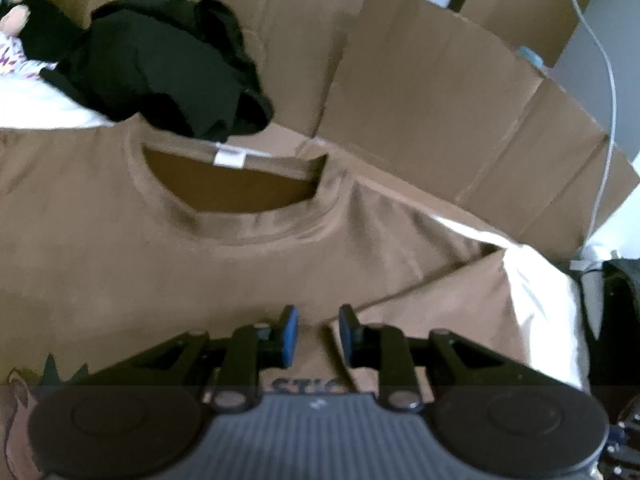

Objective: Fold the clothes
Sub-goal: 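Open the left gripper and lift it off the folded sleeve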

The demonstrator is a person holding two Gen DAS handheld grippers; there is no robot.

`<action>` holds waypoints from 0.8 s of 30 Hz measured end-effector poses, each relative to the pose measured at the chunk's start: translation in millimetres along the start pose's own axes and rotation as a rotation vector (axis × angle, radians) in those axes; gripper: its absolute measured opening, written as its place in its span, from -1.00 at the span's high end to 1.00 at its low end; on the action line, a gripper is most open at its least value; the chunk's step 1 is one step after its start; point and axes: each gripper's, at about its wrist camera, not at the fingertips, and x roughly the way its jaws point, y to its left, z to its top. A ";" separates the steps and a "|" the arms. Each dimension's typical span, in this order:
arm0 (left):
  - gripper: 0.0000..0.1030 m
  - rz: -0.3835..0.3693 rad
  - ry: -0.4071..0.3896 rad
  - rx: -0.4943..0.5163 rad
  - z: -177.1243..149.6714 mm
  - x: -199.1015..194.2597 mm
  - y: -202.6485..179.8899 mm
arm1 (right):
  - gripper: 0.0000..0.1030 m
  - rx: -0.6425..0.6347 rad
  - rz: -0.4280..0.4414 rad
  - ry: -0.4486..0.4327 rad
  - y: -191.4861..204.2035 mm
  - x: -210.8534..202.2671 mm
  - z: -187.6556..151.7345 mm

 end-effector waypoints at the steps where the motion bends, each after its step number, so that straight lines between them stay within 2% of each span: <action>1: 0.55 -0.019 -0.003 0.004 0.8 -0.2 -3.1 | 0.65 0.006 0.006 -0.006 1.5 1.3 3.4; 6: 0.41 -0.072 0.025 0.051 -4.3 12.5 -21.9 | 0.65 -0.001 0.036 -0.010 13.2 12.8 7.5; 8: 0.41 -0.059 0.066 0.069 -11.6 24.5 -26.7 | 0.65 -0.016 0.040 0.001 17.5 18.5 4.6; 12: 0.39 -0.028 0.086 0.117 -22.2 22.6 -29.9 | 0.65 -0.017 0.043 0.064 20.3 29.9 -5.8; 13: 0.34 -0.017 0.097 0.117 -21.6 17.0 -30.3 | 0.65 -0.021 0.045 0.072 20.4 28.8 -7.5; 15: 0.11 -0.003 0.110 0.115 -19.8 3.9 -31.0 | 0.62 -0.029 0.051 0.087 20.8 26.6 -10.9; 18: -0.03 -0.004 0.093 0.135 -15.3 -27.4 -33.2 | 0.55 -0.030 0.065 0.089 22.8 13.4 -6.9; 21: -0.11 0.006 0.068 0.111 -9.4 -62.7 -33.2 | 0.35 -0.027 0.081 0.081 25.5 -4.5 1.5; 22: -0.12 0.012 0.056 0.130 -7.3 -74.5 -35.6 | 0.23 -0.026 0.087 0.078 26.4 -10.5 4.3; 23: -0.19 0.021 0.038 0.168 -4.9 -89.0 -39.7 | 0.11 -0.025 0.092 0.076 27.3 -16.4 7.0; 24: -0.34 0.027 0.028 0.191 -2.8 -98.1 -42.4 | 0.08 -0.024 0.098 0.073 28.2 -22.4 9.8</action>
